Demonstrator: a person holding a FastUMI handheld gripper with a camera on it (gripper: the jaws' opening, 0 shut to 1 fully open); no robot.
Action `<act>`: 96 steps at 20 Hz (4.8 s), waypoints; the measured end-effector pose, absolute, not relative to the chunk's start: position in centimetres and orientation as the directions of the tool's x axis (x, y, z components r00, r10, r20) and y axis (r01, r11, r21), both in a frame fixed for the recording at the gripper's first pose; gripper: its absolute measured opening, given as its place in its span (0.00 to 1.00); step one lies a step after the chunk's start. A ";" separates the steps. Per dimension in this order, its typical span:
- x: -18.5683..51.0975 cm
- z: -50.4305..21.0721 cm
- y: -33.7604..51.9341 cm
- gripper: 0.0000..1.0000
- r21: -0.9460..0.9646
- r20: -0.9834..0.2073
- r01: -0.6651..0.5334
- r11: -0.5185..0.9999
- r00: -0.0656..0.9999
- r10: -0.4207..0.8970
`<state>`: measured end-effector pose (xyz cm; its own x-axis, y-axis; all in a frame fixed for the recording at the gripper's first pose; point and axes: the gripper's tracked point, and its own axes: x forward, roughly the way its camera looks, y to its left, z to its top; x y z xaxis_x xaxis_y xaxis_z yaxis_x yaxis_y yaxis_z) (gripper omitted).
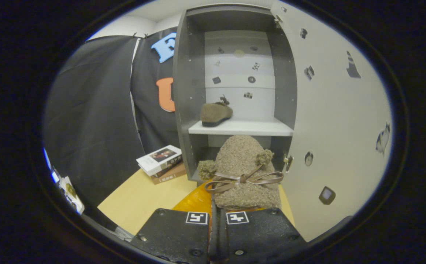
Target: Open the shoe cabinet door, grab the shoes and put them into the shoe cabinet, then close the shoe cabinet door.
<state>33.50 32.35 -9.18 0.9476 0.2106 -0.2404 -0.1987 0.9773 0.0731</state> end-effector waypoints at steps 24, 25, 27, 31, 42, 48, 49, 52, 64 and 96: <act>60.9 3.8 31.6 0.06 0.015 -0.152 -0.117 0.993 0.981 0.118; 62.2 3.3 31.5 0.06 0.019 -0.170 -0.115 0.993 0.978 0.117; 64.8 2.2 31.1 0.05 0.016 -0.202 -0.107 0.994 0.973 0.108; 68.3 0.0 30.3 0.06 -0.001 -0.261 -0.094 0.996 0.961 0.091; 71.0 -3.7 30.1 0.09 0.066 -0.503 -0.066 0.996 0.860 0.090; 69.8 -2.9 30.7 0.21 0.124 -0.495 -0.065 0.990 0.861 0.119; 69.2 -2.7 31.1 0.30 0.135 -0.478 -0.075 0.988 0.868 0.131; 66.9 -1.2 30.9 0.58 0.080 -0.427 -0.066 0.995 0.899 0.095; 46.8 5.8 32.3 0.99 0.070 -0.147 -0.095 0.993 0.984 0.104; 19.4 4.5 -1.3 0.99 0.103 -0.013 -0.179 0.978 0.983 0.181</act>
<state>19.43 -1.30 4.47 0.9833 0.1813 -0.0125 -0.1791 0.9784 0.1030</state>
